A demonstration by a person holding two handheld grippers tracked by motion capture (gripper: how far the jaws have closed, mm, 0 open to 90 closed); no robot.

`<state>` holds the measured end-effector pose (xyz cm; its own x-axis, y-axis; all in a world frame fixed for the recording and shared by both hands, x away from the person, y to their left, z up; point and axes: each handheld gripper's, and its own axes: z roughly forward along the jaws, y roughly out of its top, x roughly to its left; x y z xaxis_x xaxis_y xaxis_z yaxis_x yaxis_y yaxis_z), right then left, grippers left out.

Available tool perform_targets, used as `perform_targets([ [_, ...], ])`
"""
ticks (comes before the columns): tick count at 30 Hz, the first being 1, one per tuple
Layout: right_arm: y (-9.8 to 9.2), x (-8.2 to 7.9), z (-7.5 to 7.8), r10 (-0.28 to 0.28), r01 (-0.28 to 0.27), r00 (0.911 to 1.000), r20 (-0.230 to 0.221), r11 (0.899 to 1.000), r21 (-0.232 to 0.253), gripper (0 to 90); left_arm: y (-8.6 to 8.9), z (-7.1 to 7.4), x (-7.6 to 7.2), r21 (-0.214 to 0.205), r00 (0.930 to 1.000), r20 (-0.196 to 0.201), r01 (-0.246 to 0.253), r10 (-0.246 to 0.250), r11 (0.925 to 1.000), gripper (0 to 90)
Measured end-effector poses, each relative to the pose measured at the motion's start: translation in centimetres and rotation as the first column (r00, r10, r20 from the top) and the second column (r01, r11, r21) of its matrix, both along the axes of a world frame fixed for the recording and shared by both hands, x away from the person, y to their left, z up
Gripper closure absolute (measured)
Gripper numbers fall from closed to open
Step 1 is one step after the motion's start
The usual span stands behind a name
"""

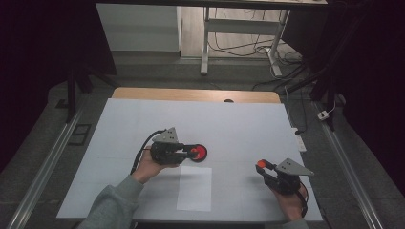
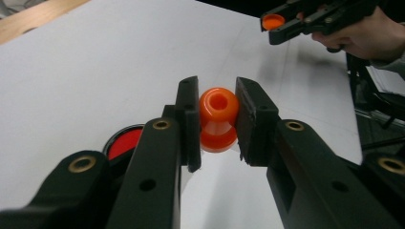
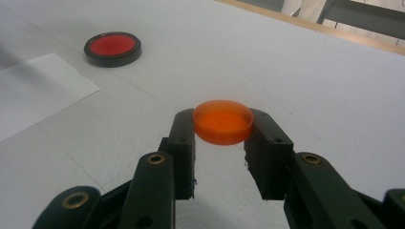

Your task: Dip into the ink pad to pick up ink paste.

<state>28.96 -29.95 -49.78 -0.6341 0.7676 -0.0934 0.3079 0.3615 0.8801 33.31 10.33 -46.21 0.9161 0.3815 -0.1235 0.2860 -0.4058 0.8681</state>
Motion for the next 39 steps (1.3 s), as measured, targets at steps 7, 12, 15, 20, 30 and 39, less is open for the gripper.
perform_targets([
  [7,0.0,0.0,0.0,0.000,0.000,1.0000,0.000,1.000,0.000,64.6,-0.1,0.1,-0.3,0.004,0.9995,-0.019,0.026,-0.026,0.9996,72.2],
  [12,0.0,0.0,0.0,0.000,0.000,1.0000,-0.002,1.000,-0.001,64.6,0.0,0.2,-0.4,0.000,0.9986,-0.029,0.043,-0.043,0.9991,72.2],
  [15,0.0,0.0,0.0,0.000,0.000,1.0000,-0.002,1.000,-0.001,64.6,0.0,0.3,-0.5,-0.001,0.9978,-0.039,0.054,-0.054,0.9985,72.2],
  [20,0.0,0.0,0.0,-0.001,0.001,1.0000,-0.001,1.000,-0.002,64.6,0.0,0.1,-0.6,0.000,0.9969,-0.051,0.059,-0.059,0.9982,72.1],
  [30,0.0,0.0,0.0,-0.001,0.001,1.0000,-0.001,1.000,-0.002,64.6,0.1,0.0,-0.8,-0.003,0.9953,-0.072,0.065,-0.065,0.9979,72.1],
  [39,0.0,0.0,-0.1,-0.002,0.002,1.0000,-0.002,1.000,-0.003,64.6,0.3,0.0,-1.2,-0.006,0.9951,-0.074,0.066,-0.066,0.9978,72.1],
])
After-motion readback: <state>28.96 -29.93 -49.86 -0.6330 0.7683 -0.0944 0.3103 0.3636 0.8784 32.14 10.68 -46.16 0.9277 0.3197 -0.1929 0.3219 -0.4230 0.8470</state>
